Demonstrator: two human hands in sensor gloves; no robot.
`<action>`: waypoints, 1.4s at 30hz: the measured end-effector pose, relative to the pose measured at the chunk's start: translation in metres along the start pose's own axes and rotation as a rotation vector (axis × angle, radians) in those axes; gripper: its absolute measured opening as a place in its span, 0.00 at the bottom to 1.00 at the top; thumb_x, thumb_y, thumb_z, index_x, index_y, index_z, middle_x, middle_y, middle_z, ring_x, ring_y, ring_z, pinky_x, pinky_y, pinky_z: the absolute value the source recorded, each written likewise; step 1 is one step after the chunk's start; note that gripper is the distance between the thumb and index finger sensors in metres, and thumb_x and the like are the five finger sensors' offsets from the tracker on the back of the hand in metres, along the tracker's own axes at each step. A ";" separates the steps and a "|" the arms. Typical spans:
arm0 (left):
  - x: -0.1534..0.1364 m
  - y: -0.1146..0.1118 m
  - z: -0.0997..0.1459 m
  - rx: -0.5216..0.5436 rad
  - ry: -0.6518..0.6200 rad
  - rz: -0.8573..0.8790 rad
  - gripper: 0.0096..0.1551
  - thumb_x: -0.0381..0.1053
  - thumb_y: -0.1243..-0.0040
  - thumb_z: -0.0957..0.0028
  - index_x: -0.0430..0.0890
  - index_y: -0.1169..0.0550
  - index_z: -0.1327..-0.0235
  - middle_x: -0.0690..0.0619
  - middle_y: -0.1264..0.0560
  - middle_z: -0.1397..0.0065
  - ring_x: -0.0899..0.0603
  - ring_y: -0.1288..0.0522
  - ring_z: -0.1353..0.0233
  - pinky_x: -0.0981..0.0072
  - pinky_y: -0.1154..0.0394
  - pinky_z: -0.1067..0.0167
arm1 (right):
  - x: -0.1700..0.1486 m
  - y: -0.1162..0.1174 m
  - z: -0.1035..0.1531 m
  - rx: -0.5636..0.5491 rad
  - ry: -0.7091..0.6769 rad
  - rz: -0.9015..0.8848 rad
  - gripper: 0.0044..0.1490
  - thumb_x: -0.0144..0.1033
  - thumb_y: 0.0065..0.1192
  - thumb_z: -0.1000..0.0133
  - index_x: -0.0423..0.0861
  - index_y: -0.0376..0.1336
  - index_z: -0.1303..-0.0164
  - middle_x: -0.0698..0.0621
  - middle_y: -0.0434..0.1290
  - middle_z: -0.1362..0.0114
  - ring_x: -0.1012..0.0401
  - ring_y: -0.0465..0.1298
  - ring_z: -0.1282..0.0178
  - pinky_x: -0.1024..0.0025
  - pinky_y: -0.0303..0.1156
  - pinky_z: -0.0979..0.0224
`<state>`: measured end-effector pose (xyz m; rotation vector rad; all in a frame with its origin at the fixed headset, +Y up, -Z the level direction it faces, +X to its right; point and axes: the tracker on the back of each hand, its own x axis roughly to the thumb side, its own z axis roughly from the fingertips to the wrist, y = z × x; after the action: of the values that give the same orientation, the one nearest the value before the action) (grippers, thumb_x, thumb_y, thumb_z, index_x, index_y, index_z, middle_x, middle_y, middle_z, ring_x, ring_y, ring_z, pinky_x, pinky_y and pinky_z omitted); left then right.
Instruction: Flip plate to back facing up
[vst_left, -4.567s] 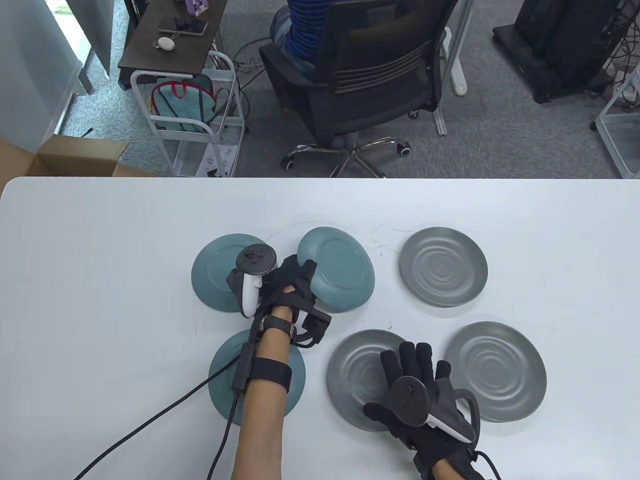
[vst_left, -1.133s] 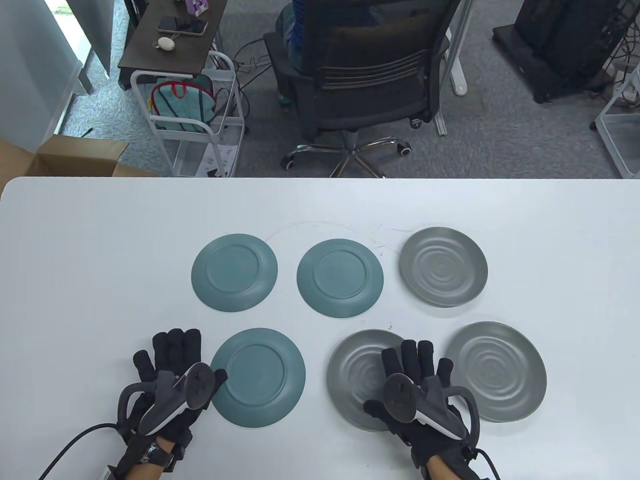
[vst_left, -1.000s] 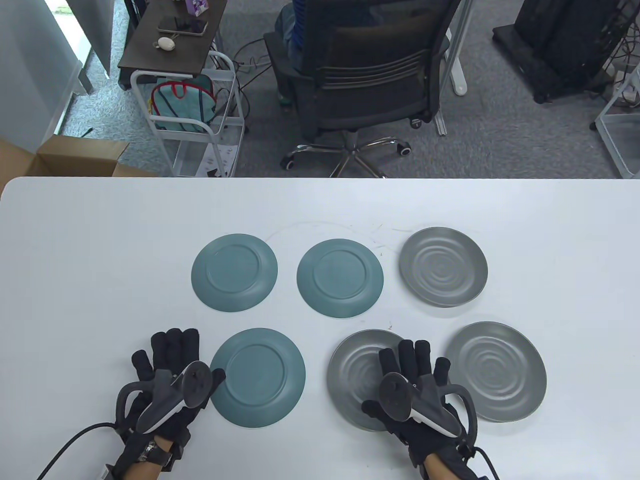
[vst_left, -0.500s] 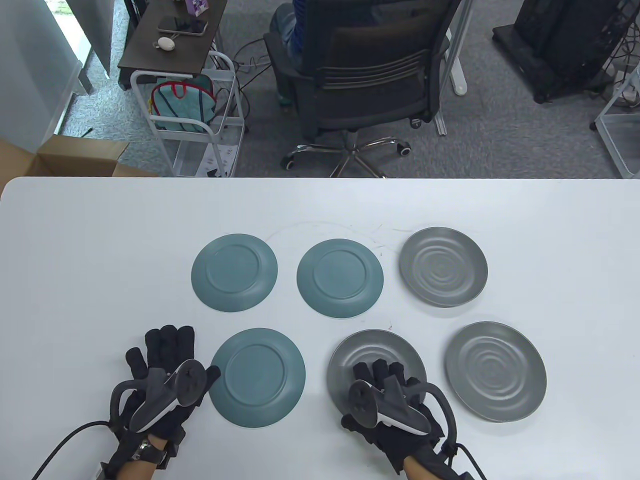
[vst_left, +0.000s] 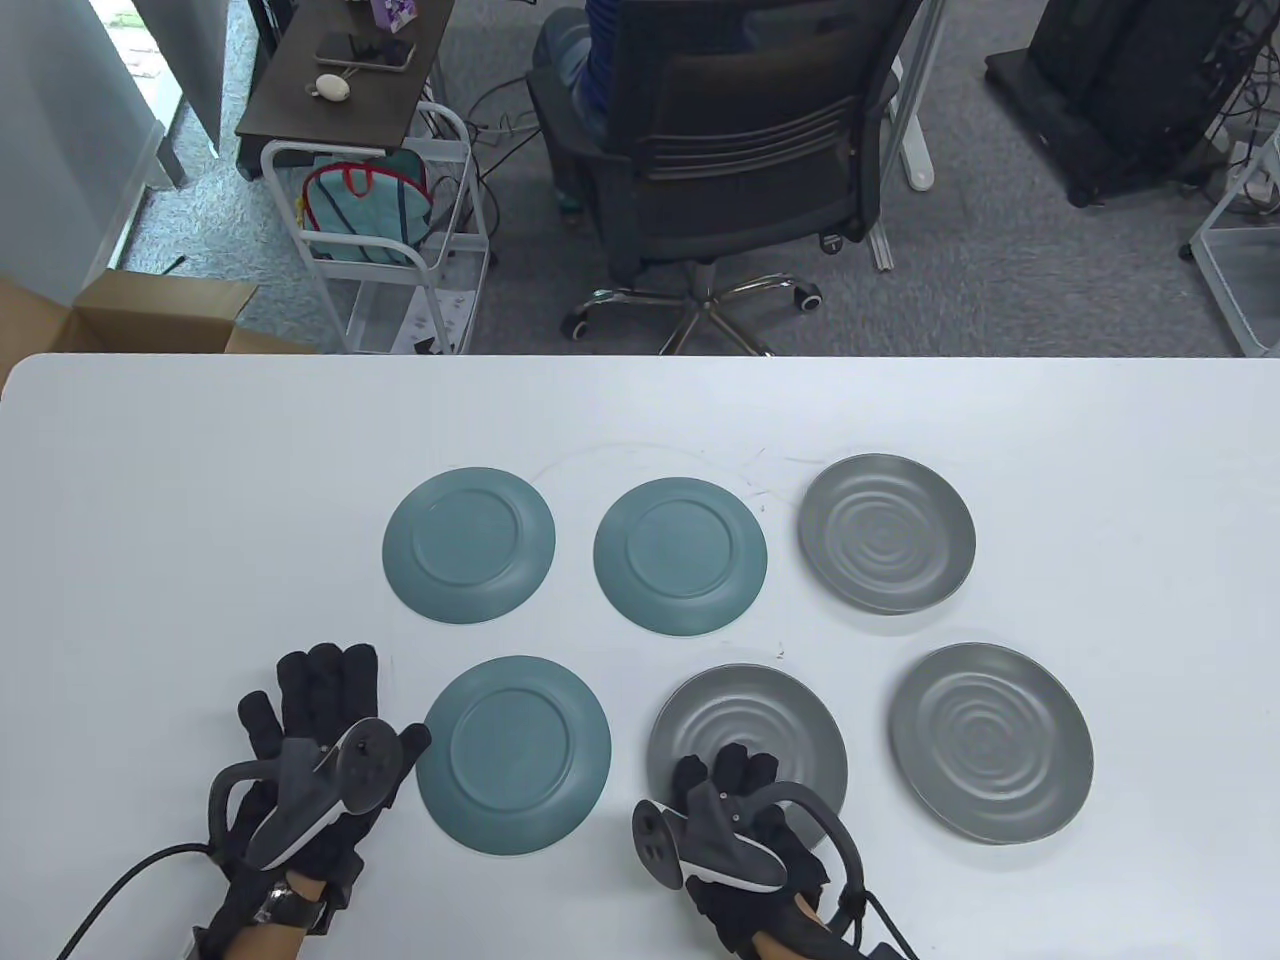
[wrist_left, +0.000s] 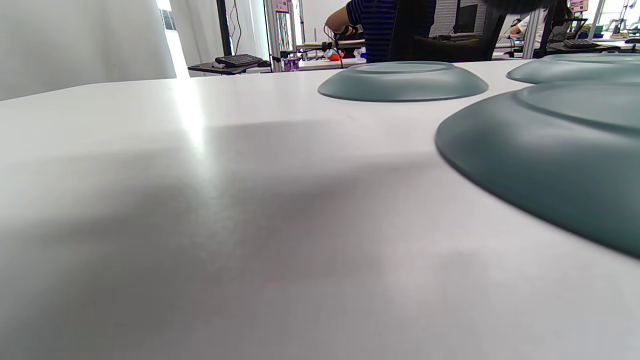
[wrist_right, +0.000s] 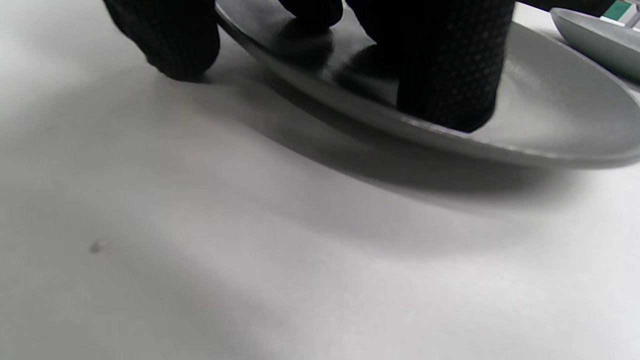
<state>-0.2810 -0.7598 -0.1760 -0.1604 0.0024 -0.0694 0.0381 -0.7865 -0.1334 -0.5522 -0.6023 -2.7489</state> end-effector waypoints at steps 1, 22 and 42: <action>0.000 0.000 0.000 -0.002 0.000 0.000 0.56 0.76 0.61 0.41 0.44 0.55 0.11 0.36 0.54 0.13 0.26 0.52 0.12 0.23 0.53 0.25 | 0.004 -0.001 0.000 -0.002 -0.003 0.015 0.50 0.48 0.57 0.40 0.35 0.42 0.18 0.22 0.51 0.21 0.29 0.60 0.27 0.56 0.79 0.42; -0.001 0.000 0.002 -0.012 -0.016 0.029 0.56 0.76 0.61 0.41 0.43 0.55 0.11 0.36 0.55 0.13 0.26 0.52 0.12 0.23 0.53 0.26 | -0.042 -0.062 0.044 -0.325 0.037 -0.331 0.36 0.31 0.63 0.44 0.32 0.55 0.29 0.33 0.70 0.31 0.41 0.78 0.38 0.61 0.83 0.46; -0.002 0.001 0.003 -0.015 -0.023 0.040 0.56 0.76 0.61 0.41 0.44 0.55 0.11 0.36 0.55 0.13 0.26 0.53 0.12 0.23 0.53 0.25 | -0.146 -0.038 0.068 -0.519 0.044 -1.200 0.37 0.33 0.67 0.45 0.36 0.55 0.30 0.39 0.73 0.37 0.45 0.80 0.44 0.64 0.81 0.50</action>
<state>-0.2834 -0.7585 -0.1736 -0.1764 -0.0166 -0.0277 0.1760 -0.6967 -0.1503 -0.2267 -0.1842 -4.0947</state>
